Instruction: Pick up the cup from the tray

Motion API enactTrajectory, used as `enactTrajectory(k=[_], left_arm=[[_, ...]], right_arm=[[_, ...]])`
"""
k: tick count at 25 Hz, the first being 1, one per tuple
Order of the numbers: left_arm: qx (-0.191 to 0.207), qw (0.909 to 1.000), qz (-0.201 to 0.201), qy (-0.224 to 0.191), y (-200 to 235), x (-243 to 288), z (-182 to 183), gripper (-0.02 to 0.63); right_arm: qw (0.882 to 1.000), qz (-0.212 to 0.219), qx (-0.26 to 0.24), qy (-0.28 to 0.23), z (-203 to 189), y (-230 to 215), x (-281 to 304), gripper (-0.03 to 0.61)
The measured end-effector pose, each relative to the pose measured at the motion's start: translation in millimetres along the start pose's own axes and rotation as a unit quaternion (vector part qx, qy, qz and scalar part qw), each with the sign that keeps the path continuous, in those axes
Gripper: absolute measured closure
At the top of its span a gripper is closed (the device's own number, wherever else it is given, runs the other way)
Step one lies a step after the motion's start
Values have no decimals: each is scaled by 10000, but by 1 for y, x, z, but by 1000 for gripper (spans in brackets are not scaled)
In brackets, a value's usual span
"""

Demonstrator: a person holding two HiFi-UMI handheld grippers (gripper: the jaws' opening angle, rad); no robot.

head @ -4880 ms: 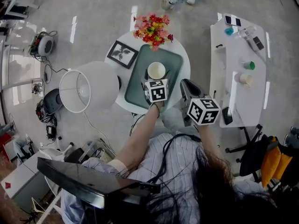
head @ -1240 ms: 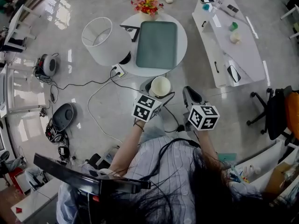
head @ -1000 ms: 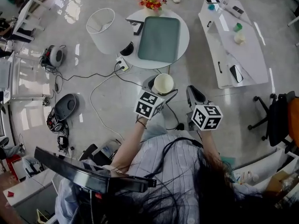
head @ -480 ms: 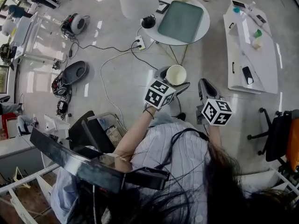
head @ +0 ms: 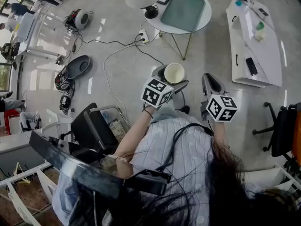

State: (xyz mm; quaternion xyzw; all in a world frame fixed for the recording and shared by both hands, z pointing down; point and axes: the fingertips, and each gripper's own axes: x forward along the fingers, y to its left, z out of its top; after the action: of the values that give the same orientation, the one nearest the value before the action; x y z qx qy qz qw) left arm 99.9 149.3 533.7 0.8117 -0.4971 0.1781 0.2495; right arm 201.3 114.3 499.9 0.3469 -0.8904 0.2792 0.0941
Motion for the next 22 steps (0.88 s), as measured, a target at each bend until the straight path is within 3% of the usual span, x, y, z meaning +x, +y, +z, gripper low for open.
enactTrajectory(k=[22], left_arm=[[-15, 9999, 86, -82, 8, -22, -10, 156]], right_arm=[[9999, 68, -125, 22, -10, 22, 0, 531]])
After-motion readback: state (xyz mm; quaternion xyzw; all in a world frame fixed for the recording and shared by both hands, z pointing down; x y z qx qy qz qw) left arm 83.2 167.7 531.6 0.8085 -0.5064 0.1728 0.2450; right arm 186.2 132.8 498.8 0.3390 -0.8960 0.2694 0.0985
